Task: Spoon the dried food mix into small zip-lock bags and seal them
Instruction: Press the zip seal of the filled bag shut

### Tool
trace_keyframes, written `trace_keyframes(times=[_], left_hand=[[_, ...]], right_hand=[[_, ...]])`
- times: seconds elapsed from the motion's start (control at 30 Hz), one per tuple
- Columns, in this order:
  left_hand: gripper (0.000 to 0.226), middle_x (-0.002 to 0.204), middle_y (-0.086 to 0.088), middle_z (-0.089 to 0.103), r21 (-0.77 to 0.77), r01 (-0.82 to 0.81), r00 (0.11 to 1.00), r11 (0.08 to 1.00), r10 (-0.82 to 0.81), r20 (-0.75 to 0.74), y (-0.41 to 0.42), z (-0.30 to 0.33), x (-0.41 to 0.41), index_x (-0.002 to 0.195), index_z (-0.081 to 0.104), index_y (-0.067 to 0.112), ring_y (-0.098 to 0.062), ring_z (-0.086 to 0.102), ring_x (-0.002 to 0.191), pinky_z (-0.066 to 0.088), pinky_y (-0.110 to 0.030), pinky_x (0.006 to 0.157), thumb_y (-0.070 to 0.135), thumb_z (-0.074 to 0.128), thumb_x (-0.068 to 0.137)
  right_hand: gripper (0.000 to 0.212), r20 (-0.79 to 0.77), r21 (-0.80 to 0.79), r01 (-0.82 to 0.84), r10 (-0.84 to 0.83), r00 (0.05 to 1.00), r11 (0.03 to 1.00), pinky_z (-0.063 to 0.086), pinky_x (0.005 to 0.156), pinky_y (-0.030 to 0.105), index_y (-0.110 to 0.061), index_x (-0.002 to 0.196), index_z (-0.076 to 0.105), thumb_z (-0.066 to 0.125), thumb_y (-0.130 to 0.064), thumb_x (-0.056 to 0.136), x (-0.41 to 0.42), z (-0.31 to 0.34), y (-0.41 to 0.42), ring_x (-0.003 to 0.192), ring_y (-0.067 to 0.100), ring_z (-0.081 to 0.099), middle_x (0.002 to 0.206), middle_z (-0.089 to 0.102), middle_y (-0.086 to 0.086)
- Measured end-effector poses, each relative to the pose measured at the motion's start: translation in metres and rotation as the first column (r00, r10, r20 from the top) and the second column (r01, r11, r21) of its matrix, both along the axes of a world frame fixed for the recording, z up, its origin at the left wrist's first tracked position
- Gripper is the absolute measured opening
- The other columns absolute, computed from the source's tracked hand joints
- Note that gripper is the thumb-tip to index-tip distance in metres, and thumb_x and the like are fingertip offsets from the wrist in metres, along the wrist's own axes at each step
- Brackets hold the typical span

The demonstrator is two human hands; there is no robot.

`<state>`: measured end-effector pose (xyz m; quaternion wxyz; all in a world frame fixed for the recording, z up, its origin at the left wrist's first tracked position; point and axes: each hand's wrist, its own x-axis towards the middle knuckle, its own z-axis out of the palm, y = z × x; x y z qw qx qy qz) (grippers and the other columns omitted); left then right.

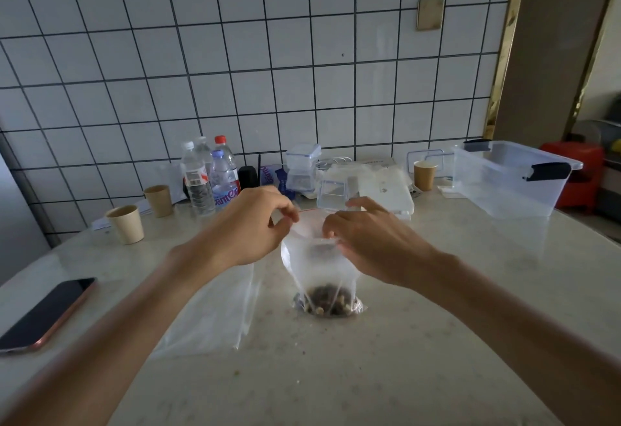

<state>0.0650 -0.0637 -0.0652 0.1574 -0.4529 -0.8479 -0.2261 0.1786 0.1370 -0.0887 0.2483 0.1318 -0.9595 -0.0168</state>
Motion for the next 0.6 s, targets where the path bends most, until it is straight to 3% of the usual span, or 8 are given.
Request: trace_keyframes(times=[0.07,0.13,0.2,0.27,0.4,0.47,0.6], left_hand=[[0.015,0.114,0.021,0.058,0.001,0.045,0.995,0.999,-0.044,-0.087,-0.003,0.0,0.003,0.105,0.076,0.027,-0.003,0.061,0.063,0.051,-0.028,0.071,0.033,0.077,0.091],[0.029,0.118,0.026,0.058,-0.021,0.132,0.985,0.991,-0.134,-0.111,-0.005,0.001,0.007,0.109,0.074,0.032,-0.004,0.063,0.061,0.05,-0.022,0.067,0.048,0.078,0.085],[0.035,0.109,0.027,0.064,-0.085,0.173,0.98,0.981,-0.181,-0.087,-0.005,0.002,0.009,0.112,0.071,0.034,0.001,0.064,0.065,0.045,-0.017,0.065,0.05,0.08,0.082],[0.029,0.102,0.025,0.07,-0.141,0.146,0.981,0.979,-0.162,-0.106,-0.003,0.0,0.007,0.107,0.071,0.033,0.013,0.061,0.071,0.039,-0.014,0.065,0.044,0.084,0.083],[0.011,0.084,0.027,0.063,-0.19,0.072,0.987,0.979,-0.098,-0.13,-0.002,-0.002,0.0,0.094,0.071,0.038,0.002,0.062,0.065,0.046,-0.023,0.063,0.046,0.076,0.089],[0.015,0.081,0.03,0.058,-0.214,0.059,0.989,0.975,-0.087,-0.122,-0.002,-0.002,-0.003,0.093,0.069,0.039,0.003,0.061,0.066,0.047,-0.022,0.063,0.054,0.07,0.09],[0.032,0.08,0.033,0.051,-0.268,0.04,0.982,0.963,-0.087,-0.165,-0.001,-0.002,-0.006,0.098,0.07,0.039,0.008,0.057,0.068,0.038,-0.015,0.06,0.066,0.054,0.091]], right_hand=[[0.019,-0.016,-0.049,-0.001,0.0,1.0,0.999,0.025,0.101,0.019,-0.019,0.12,0.068,0.058,-0.013,0.104,-0.001,0.003,0.003,0.119,0.029,0.061,0.119,0.074,-0.001],[0.015,0.003,-0.073,-0.028,0.028,1.0,0.997,0.034,0.109,0.027,-0.021,0.114,0.07,0.058,-0.018,0.104,-0.002,0.007,0.007,0.109,0.025,0.063,0.112,0.074,-0.003],[0.015,0.021,-0.075,-0.065,0.067,0.998,0.995,0.038,0.108,0.032,-0.021,0.114,0.07,0.059,-0.022,0.104,-0.003,0.011,0.011,0.101,0.023,0.063,0.107,0.072,-0.004],[0.017,0.036,-0.061,-0.098,0.1,0.994,0.993,0.036,0.098,0.026,-0.02,0.113,0.072,0.059,-0.024,0.104,-0.004,0.014,0.013,0.091,0.021,0.063,0.1,0.07,-0.004],[0.015,0.116,-0.038,-0.106,0.11,0.987,0.994,0.043,0.09,0.028,-0.021,0.103,0.073,0.059,-0.027,0.102,-0.003,0.02,0.016,0.079,0.014,0.059,0.088,0.065,-0.012],[0.012,0.163,-0.032,-0.081,0.085,0.983,0.996,0.045,0.092,0.029,-0.022,0.102,0.072,0.065,-0.03,0.098,-0.004,0.023,0.018,0.079,0.009,0.055,0.081,0.058,-0.018],[0.018,0.198,-0.082,-0.021,0.037,0.98,0.996,0.046,0.084,0.033,-0.023,0.103,0.064,0.074,-0.034,0.092,-0.005,0.025,0.019,0.09,0.014,0.054,0.084,0.06,-0.014]])
